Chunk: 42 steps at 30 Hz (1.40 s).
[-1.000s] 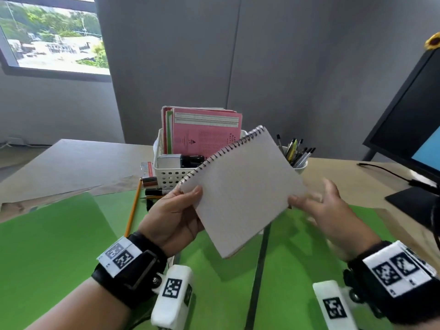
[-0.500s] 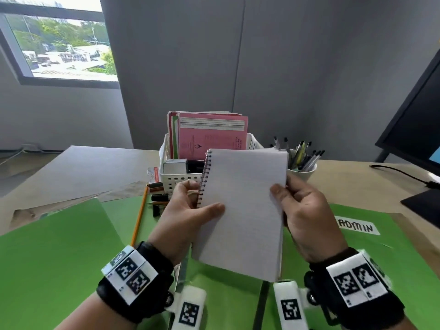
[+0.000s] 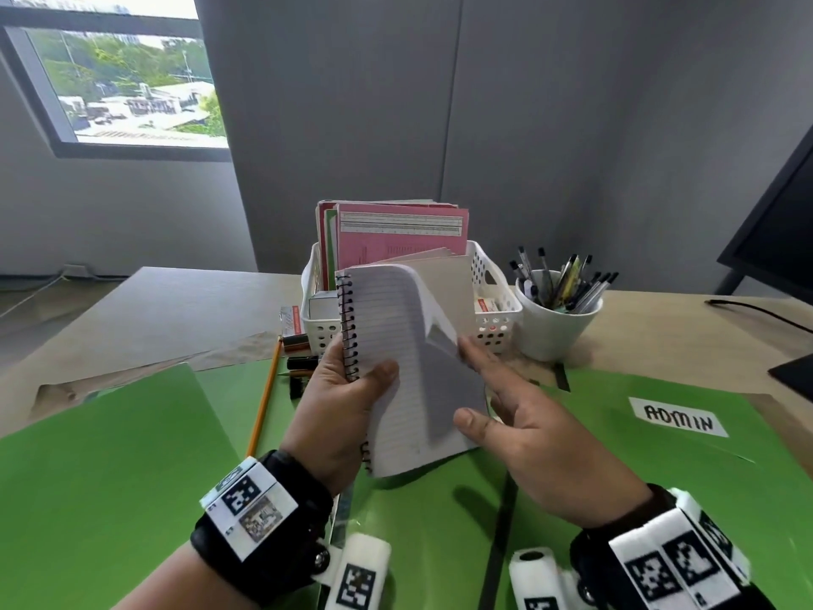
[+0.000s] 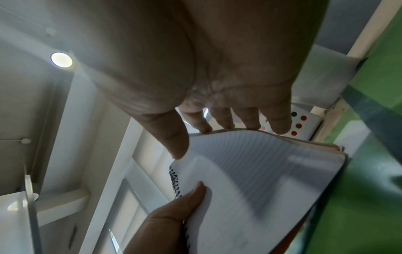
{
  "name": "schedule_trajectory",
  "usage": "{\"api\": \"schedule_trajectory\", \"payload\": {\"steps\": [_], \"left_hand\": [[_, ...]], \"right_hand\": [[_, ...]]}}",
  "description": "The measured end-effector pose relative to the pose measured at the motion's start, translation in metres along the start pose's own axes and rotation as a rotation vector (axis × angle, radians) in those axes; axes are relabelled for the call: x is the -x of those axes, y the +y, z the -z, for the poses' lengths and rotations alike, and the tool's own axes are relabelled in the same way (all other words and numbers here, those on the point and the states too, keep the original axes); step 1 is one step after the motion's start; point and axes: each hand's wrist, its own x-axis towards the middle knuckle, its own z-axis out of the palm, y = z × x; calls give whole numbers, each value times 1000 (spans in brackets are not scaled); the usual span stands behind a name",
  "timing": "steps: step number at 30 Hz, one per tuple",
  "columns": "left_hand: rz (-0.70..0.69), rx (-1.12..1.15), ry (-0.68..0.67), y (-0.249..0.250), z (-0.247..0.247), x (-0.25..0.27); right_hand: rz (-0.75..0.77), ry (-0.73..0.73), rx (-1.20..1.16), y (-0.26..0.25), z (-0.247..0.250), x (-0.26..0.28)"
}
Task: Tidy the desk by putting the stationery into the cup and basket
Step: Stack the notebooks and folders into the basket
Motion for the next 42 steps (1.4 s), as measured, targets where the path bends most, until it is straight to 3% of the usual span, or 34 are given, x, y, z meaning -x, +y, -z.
{"api": "schedule_trajectory", "payload": {"steps": [8, 12, 17, 23, 25, 29, 34, 37, 39, 42], "left_hand": [[24, -4, -53, 0, -2, 2], [9, 14, -52, 1, -2, 2], [18, 36, -32, 0, 0, 1], [6, 28, -10, -2, 0, -1], [9, 53, -13, -1, 1, -1], [-1, 66, -50, -1, -5, 3], [-35, 86, -194, 8, -15, 12], [156, 237, -338, 12, -5, 10], [251, 353, -425, 10, 1, 4], [213, 500, -560, 5, 4, 2]], "right_hand": [[-11, 132, -64, -4, 8, 1], [-30, 98, -32, -5, 6, 1], [-75, 30, 169, -7, 6, 4], [-68, -35, 182, -10, 3, 7], [-31, 20, 135, -15, 2, 7], [20, 352, -116, -13, 11, 2], [25, 338, -251, -22, 12, -2], [117, 341, -231, -39, 17, -1], [199, 256, -212, -53, 24, -1], [258, 131, -408, -80, 38, -2]]}}
